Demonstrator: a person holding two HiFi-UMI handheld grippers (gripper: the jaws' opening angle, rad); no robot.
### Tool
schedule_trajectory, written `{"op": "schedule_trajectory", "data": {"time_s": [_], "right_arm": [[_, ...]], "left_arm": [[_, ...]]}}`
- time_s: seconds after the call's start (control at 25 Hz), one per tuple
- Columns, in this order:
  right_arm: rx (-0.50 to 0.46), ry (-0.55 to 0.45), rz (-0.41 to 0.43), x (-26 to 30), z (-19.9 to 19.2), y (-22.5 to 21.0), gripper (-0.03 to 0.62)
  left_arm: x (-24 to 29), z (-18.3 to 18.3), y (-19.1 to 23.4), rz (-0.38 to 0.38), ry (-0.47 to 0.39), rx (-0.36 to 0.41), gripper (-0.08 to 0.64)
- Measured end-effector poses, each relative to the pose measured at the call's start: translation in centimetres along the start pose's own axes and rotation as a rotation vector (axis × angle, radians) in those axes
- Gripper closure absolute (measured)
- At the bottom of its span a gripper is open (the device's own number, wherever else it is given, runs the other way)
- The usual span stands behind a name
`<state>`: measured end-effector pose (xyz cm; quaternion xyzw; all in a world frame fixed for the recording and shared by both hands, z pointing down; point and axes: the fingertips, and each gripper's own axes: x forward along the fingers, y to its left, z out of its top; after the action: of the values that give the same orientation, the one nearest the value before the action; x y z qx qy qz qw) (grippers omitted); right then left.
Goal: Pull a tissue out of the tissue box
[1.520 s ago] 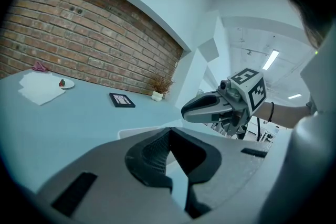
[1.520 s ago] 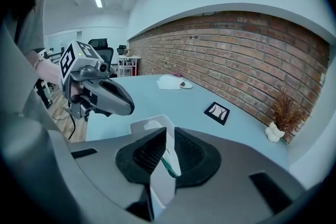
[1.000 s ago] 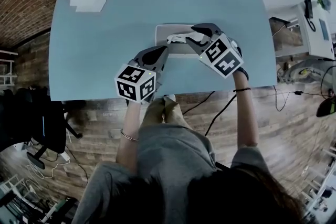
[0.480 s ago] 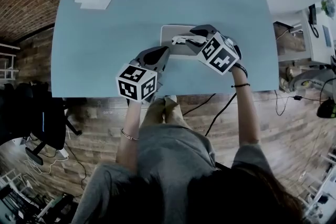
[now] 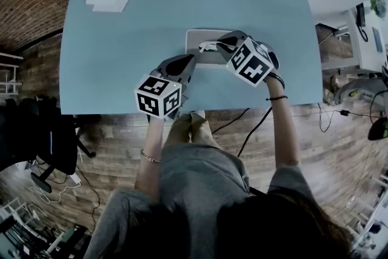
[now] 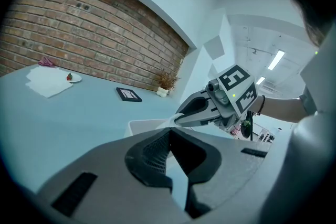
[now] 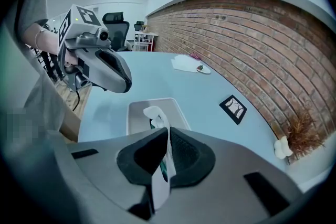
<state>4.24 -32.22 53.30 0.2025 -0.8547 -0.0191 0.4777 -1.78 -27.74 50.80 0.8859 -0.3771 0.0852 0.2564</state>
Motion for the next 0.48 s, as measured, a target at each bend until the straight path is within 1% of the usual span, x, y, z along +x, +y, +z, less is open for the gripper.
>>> {"op": "schedule_trajectory", "data": {"time_s": [0.28,0.48], "right_arm": [[-0.002,0.001,-0.008,-0.4,0.2,-0.2,0.588],[0.015,-0.014,-0.025,-1.1,0.5,-0.4,0.589]], "left_arm": [[-0.1,0.1,0.0,-0.007,0.000,0.006,0.557],[-0.2,0.4,-0.3,-0.015,-0.004,0.014,0.557]]}}
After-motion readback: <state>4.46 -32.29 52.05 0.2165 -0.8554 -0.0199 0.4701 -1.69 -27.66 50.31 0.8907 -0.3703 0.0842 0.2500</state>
